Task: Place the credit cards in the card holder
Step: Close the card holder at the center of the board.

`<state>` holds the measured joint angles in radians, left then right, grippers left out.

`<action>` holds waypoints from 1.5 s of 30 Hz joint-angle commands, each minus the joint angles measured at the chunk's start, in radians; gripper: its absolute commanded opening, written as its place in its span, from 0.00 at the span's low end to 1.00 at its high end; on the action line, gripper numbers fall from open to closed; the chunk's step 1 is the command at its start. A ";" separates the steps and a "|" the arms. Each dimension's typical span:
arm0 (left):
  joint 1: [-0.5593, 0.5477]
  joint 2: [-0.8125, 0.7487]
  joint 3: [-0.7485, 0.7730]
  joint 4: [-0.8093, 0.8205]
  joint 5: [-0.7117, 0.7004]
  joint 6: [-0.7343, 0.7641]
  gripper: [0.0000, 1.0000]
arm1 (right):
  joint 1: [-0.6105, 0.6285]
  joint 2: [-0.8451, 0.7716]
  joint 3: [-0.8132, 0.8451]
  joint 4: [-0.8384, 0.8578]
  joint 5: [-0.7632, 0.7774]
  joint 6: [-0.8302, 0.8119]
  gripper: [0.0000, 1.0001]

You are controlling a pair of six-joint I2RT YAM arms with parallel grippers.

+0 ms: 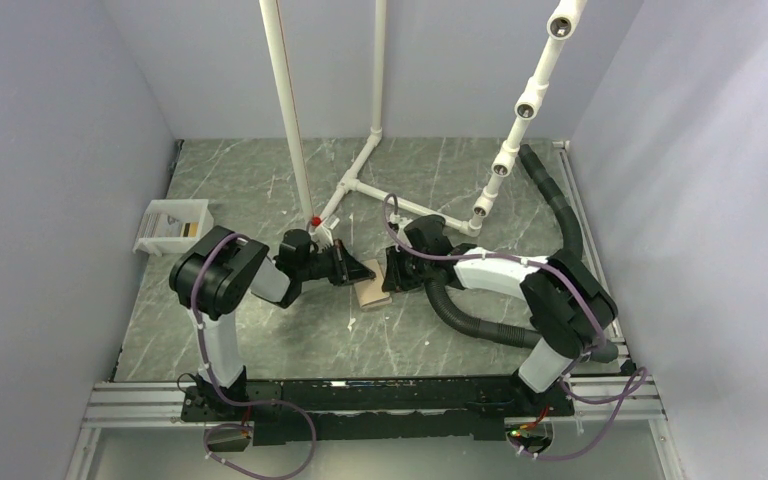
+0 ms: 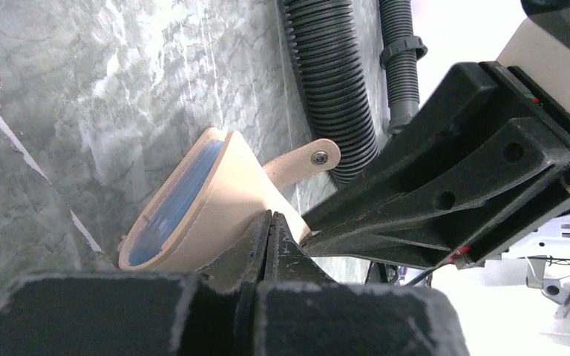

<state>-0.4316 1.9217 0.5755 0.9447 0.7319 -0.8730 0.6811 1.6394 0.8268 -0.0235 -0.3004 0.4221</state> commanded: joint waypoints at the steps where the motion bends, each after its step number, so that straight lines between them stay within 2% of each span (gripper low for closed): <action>1: 0.002 0.092 -0.086 -0.124 -0.170 0.042 0.00 | -0.019 0.015 0.047 -0.111 0.032 -0.036 0.28; 3: 0.002 0.095 -0.089 -0.100 -0.159 0.017 0.00 | -0.020 0.012 0.042 -0.086 0.029 -0.022 0.39; 5: 0.001 0.093 -0.092 -0.075 -0.148 -0.004 0.00 | -0.020 0.036 0.057 -0.087 0.031 -0.024 0.41; 8: 0.002 0.069 -0.078 -0.067 -0.126 -0.023 0.00 | -0.019 0.080 0.052 -0.068 0.037 -0.020 0.39; 9: 0.003 0.058 -0.067 -0.075 -0.106 -0.029 0.02 | -0.019 0.088 0.048 -0.064 0.037 -0.020 0.37; 12: 0.023 0.034 -0.032 -0.054 -0.048 -0.082 0.18 | -0.019 0.091 0.021 -0.053 0.055 -0.017 0.32; 15: 0.051 0.034 -0.004 0.033 -0.008 -0.153 0.22 | -0.020 0.091 0.007 -0.057 0.073 -0.025 0.31; 24: 0.071 0.074 0.075 0.145 0.052 -0.247 0.02 | -0.020 0.116 -0.005 -0.040 0.070 -0.032 0.30; 31: 0.063 0.005 0.073 -0.025 -0.016 -0.138 0.00 | -0.020 0.112 -0.009 -0.040 0.073 -0.035 0.29; 33: 0.050 0.010 0.057 -0.031 -0.033 -0.118 0.00 | -0.020 0.105 -0.010 -0.043 0.073 -0.037 0.29; 45: -0.018 0.236 -0.028 0.202 -0.153 -0.123 0.00 | -0.020 0.041 0.035 -0.119 0.083 -0.044 0.32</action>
<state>-0.4244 2.0331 0.5884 1.1618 0.6868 -1.0454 0.6621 1.6875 0.8574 -0.0288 -0.3248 0.4210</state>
